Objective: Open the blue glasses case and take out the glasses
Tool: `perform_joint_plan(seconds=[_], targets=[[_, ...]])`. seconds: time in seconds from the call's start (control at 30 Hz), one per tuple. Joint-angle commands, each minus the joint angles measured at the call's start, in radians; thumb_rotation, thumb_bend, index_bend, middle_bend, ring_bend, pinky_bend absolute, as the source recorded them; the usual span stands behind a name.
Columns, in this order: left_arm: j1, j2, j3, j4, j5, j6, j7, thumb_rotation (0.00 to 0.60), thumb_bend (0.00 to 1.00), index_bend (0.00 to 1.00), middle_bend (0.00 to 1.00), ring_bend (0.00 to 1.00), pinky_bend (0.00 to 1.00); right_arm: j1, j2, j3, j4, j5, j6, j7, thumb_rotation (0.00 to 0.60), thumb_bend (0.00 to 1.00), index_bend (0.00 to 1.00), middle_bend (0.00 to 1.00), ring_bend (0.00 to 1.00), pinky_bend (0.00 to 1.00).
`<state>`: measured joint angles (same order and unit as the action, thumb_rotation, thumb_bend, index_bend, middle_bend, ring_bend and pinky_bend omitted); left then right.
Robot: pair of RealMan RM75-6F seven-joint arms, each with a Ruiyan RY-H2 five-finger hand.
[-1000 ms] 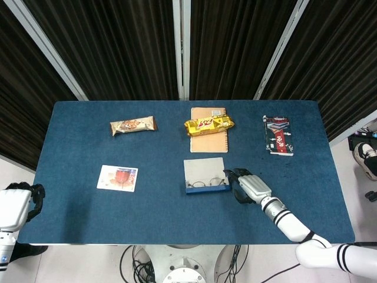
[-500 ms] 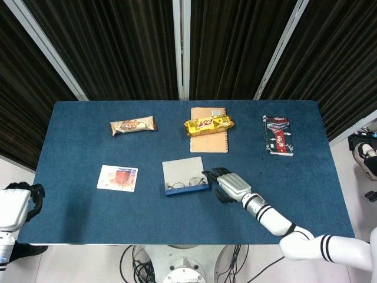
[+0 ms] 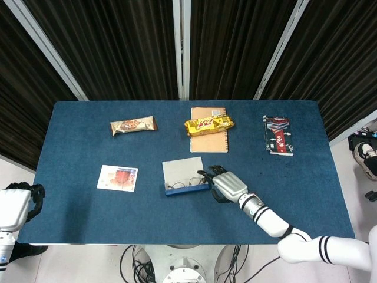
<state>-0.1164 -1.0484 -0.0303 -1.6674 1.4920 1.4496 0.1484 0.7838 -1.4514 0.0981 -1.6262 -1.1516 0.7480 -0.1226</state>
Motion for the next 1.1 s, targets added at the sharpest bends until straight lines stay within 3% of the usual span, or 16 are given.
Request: perform_joint_plan(seconds=[0.03,0.37,0.57,0.77,0.93,1.1], targets=[[0.0,0.0,0.0,0.0,-0.001,-0.001,0.0,0.6,0.58,0.67,0.63,0.45,0.45,0.016,-0.015,-0.001,0.014,0.007,-0.018,-0.015,0.6,0.63,0.0,0.25,0.0,0.0],[-0.001,0.0,0.0,0.0,0.001,-0.001,0.001,0.6,0.58,0.67,0.63,0.45,0.45,-0.028,0.062,-0.091,-0.126,-0.098,-0.007,-0.004,0.6,0.63,0.0,0.27,0.0,0.0],[0.001,-0.001,0.0,-0.001,0.0,0.002,0.005,0.6,0.58,0.67,0.63,0.45,0.45,-0.024,0.053,-0.114,-0.17,-0.197,-0.01,0.006,0.6,0.63,0.0,0.26,0.0,0.0],[-0.001,-0.001,0.0,-0.001,0.0,0.0,0.006,0.6,0.58,0.67,0.63,0.45,0.45,0.001,0.024,-0.033,-0.154,-0.19,0.036,-0.009,0.6,0.63,0.0,0.26,0.0,0.0],[0.0,-0.001,0.0,-0.002,-0.002,0.001,0.008,0.6,0.58,0.67,0.63,0.45,0.45,0.095,-0.073,0.047,-0.047,-0.106,-0.052,-0.014,0.6,0.66,0.0,0.25,0.0,0.0],[0.0,-0.001,-0.001,0.0,-0.003,0.0,0.005,0.6,0.58,0.67,0.63,0.45,0.45,0.184,-0.176,0.088,0.085,-0.021,-0.125,-0.047,0.6,0.68,0.0,0.25,0.0,0.0]])
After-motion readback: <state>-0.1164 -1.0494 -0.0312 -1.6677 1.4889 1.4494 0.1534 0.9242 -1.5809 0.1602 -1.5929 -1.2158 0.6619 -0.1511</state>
